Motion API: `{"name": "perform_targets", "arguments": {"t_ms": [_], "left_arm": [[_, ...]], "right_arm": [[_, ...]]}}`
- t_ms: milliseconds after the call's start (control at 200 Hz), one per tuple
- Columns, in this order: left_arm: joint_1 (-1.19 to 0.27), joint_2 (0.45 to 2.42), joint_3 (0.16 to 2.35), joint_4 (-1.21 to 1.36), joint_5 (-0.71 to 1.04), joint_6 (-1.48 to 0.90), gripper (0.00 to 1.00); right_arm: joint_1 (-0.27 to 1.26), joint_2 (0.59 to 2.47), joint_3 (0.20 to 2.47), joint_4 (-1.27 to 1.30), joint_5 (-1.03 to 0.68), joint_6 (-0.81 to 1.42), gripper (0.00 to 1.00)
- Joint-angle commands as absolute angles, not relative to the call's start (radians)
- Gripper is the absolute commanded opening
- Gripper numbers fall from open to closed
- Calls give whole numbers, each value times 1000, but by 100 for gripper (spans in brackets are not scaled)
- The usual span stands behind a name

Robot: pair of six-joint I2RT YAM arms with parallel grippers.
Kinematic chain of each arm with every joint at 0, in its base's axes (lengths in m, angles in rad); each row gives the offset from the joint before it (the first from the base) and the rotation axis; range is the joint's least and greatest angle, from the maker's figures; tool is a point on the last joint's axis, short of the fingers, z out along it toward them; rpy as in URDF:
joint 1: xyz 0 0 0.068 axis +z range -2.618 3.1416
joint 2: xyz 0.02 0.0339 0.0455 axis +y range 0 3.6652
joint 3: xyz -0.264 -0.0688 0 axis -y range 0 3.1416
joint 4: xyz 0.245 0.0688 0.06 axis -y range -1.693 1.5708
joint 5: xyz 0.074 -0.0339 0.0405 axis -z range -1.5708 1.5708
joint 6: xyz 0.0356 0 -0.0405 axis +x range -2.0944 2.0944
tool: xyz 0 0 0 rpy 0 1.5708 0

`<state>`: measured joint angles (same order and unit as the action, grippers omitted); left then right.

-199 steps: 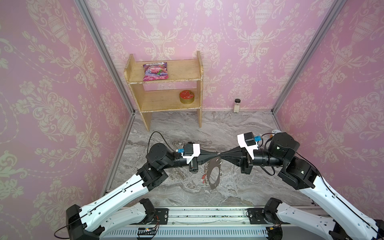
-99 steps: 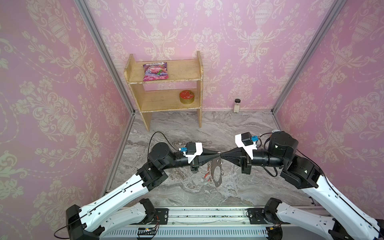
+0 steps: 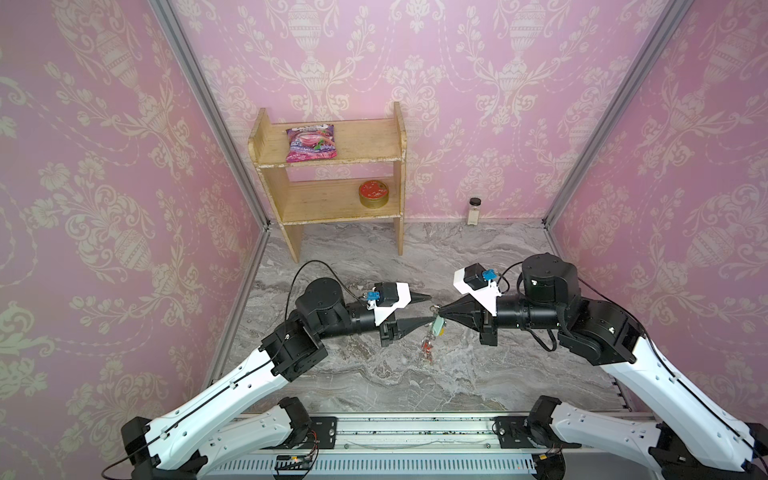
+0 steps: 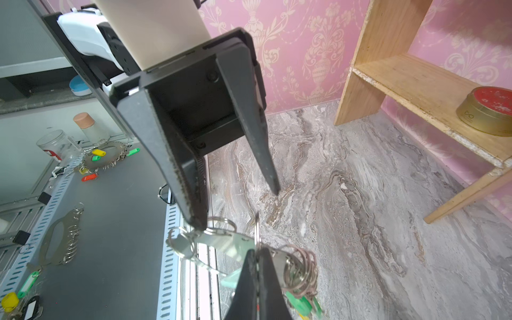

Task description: Put the keys on the keyring

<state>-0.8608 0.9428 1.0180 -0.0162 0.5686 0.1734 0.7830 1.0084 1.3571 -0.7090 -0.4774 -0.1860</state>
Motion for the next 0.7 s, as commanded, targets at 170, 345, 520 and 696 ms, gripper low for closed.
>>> {"name": "perform_targets", "arguments": {"t_ms": [170,345,520,696], "left_arm": [[-866,993,1121,-289,538,297,42],[-866,1006,1139,-307,548,307,38],[-867,1021,1150,-318,553,308,29],[-867,1032,1156,-307,567,305,21]], "right_arm": [[815,1066,1452,-824,-446,-269,0],[820,1077,1462,-838,-447,-279,0],[822,1076,1456,-826,-456,-278,0],[823,1078,1453,-819,-464,-275,0]]}}
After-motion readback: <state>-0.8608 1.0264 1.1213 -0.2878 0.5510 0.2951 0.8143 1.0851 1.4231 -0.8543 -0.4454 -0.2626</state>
